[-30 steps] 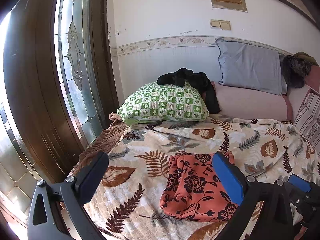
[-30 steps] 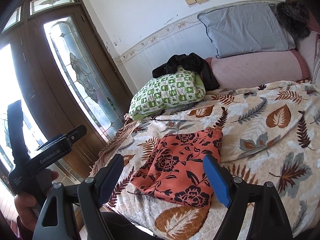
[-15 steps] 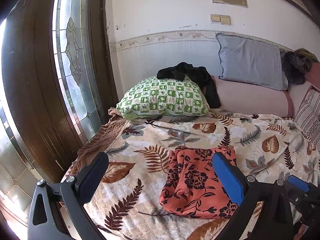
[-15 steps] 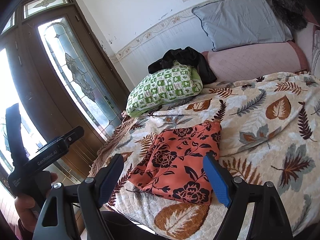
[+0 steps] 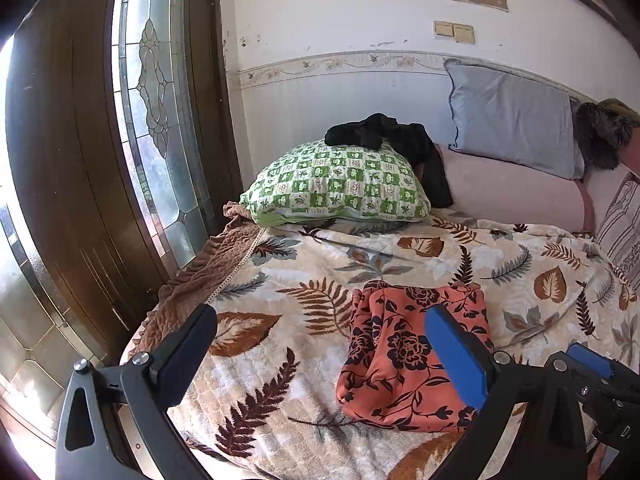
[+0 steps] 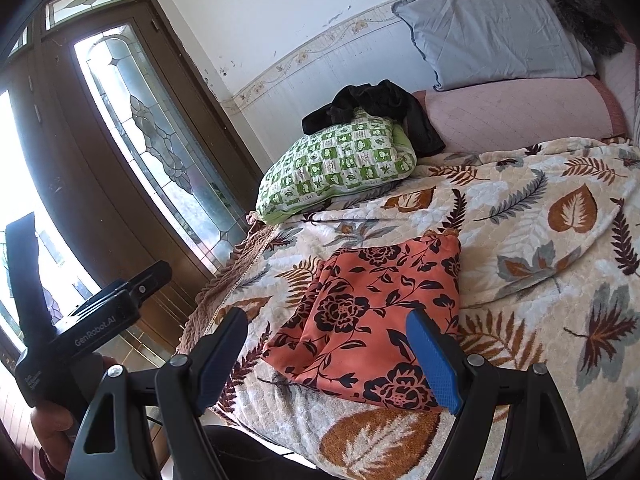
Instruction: Fold small clothes
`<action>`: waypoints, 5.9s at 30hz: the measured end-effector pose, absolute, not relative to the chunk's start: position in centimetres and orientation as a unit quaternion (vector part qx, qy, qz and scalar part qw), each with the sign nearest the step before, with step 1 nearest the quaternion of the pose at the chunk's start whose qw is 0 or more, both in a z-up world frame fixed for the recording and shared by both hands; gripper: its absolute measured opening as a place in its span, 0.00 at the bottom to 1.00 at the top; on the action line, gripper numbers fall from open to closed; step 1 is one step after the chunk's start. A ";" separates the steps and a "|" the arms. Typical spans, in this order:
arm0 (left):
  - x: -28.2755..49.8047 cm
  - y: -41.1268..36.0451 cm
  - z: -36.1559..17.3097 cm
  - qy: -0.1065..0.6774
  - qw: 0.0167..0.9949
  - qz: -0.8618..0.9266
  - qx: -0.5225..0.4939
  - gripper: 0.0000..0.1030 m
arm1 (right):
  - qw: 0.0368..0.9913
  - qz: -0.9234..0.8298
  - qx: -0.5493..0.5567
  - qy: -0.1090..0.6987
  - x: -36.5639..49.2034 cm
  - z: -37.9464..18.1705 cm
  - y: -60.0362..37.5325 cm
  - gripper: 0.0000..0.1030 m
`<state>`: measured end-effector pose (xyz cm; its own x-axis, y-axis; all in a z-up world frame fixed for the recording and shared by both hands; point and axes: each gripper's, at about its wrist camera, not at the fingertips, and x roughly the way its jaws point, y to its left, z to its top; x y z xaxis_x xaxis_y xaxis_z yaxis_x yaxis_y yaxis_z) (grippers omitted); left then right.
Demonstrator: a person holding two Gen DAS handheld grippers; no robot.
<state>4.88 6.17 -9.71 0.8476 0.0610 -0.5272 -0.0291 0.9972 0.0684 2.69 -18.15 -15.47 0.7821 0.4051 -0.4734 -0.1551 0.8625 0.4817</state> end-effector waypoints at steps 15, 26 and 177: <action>7.4 8.9 -11.5 0.298 0.954 0.037 0.018 1.00 | 0.914 0.150 0.209 0.314 5.9 -16.6 -15.5 0.81; 12.3 7.5 -14.3 0.324 0.944 0.041 0.038 1.00 | 0.909 0.132 0.219 0.330 10.7 -18.7 -16.9 0.81; 21.6 6.8 -31.5 0.538 0.797 -0.251 -0.108 0.84 | 0.781 0.185 0.422 0.421 17.7 -35.3 -24.6 0.83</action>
